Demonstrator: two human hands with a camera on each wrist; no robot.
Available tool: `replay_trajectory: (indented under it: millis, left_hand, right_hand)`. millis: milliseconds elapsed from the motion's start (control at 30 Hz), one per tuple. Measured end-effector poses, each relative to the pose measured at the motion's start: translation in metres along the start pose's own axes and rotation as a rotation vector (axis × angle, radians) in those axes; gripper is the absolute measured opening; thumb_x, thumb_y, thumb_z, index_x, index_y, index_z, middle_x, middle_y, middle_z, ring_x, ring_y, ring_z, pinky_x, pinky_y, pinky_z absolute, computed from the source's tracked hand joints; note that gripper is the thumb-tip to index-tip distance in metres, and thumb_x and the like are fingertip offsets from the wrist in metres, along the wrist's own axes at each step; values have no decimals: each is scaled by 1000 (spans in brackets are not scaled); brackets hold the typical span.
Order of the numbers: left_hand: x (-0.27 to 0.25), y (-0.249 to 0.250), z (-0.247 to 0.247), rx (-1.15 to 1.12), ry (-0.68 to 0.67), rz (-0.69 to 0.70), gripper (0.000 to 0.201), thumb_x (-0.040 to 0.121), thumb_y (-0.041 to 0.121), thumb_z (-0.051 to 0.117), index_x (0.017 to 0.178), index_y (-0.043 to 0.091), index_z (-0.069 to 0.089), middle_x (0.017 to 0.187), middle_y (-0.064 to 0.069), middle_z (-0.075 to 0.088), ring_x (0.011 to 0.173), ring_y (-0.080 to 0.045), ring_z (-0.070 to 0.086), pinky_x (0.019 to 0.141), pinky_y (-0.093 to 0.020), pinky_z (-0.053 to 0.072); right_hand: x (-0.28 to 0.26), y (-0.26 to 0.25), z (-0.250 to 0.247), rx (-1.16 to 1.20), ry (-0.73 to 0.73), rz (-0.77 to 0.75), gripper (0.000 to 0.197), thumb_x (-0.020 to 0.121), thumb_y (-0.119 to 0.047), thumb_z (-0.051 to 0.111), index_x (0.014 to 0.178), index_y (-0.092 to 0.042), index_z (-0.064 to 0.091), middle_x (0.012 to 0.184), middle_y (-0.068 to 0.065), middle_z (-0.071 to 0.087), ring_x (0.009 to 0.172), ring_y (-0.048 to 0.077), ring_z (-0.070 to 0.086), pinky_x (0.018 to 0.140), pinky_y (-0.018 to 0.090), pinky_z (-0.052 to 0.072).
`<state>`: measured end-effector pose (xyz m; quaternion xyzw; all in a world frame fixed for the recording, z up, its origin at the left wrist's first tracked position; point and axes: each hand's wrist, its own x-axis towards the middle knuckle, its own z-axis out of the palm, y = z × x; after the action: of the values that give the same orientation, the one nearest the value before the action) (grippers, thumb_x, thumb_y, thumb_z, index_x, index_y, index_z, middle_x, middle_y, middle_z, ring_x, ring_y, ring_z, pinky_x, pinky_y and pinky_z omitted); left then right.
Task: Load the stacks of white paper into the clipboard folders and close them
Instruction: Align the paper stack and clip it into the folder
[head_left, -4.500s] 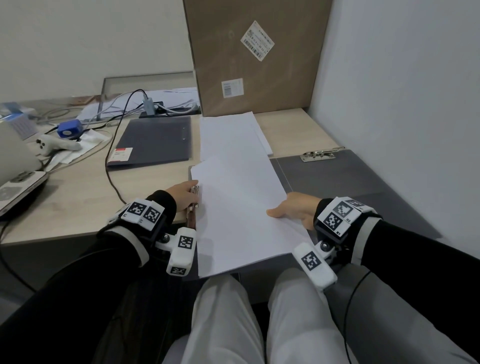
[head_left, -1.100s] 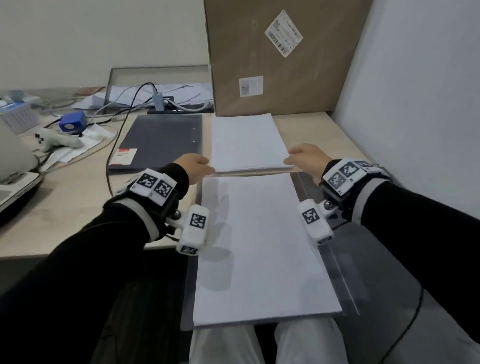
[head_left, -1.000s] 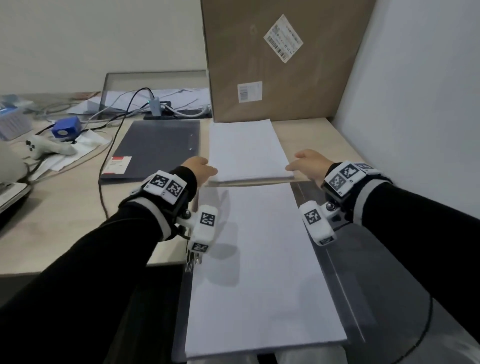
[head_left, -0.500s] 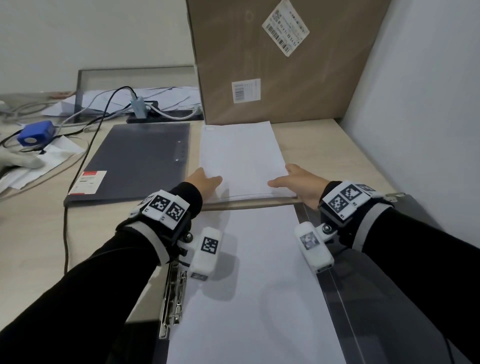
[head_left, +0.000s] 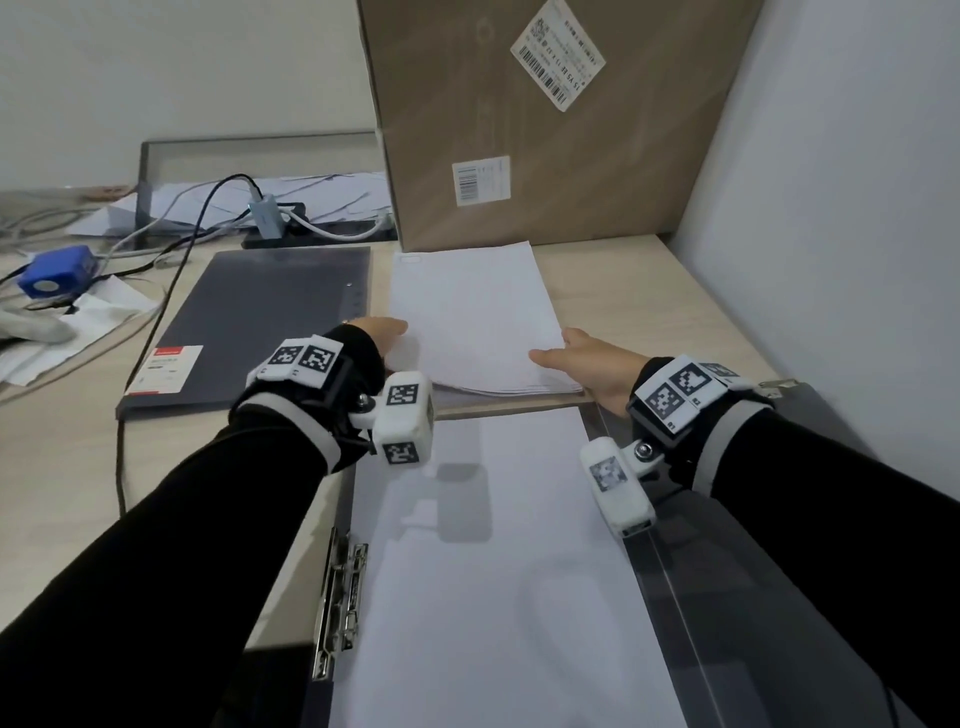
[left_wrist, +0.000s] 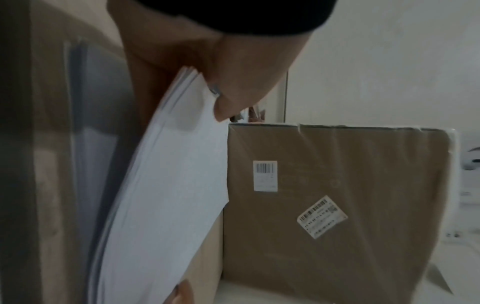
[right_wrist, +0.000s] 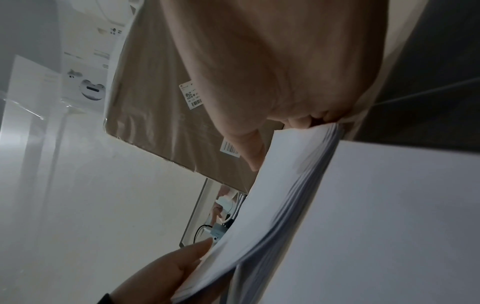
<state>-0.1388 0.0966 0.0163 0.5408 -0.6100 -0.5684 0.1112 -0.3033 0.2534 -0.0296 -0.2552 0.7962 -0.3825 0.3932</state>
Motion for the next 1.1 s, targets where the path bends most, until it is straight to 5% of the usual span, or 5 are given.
replay_trajectory:
  millis: [67, 167, 367, 567, 1100]
  left_hand:
    - [1, 4, 2, 272, 50, 54, 47, 99, 16, 41, 141, -2, 35, 141, -19, 46, 127, -32, 48, 73, -26, 41]
    - [3, 6, 3, 463, 119, 193, 41, 96, 9, 41, 134, -6, 44, 140, -21, 48, 129, -33, 47, 98, -32, 42]
    - [-22, -2, -15, 27, 156, 503, 43, 88, -5, 41, 130, 1, 48, 128, -14, 58, 107, -28, 59, 84, -25, 43]
    - [-87, -30, -39, -276, -194, 602, 33, 93, -6, 43, 118, 15, 48, 105, 3, 63, 85, -13, 63, 80, -28, 53]
    - [-124, -80, -18, -349, -154, 365, 31, 62, 33, 80, 88, 18, 70, 106, -7, 73, 103, -29, 67, 100, -49, 47]
  right_hand:
    - [3, 3, 1, 5, 34, -11, 92, 74, -53, 59, 149, -18, 19, 149, 0, 37, 133, 23, 40, 110, 40, 35]
    - [2, 1, 4, 29, 87, -22, 79, 83, -46, 57, 146, -12, 25, 144, 1, 43, 127, 22, 45, 107, 37, 37]
    - [-25, -18, -19, 248, 191, -70, 112, 59, -61, 71, 148, -12, 24, 147, 6, 43, 129, 26, 49, 108, 44, 40]
    - [-95, -51, -33, 576, -30, -221, 29, 95, -8, 50, 123, -7, 56, 114, 7, 67, 92, 17, 68, 68, 27, 60]
    - [-159, 16, 52, 568, 175, -243, 38, 85, -14, 67, 121, -3, 59, 122, 17, 65, 112, 33, 63, 102, 48, 46]
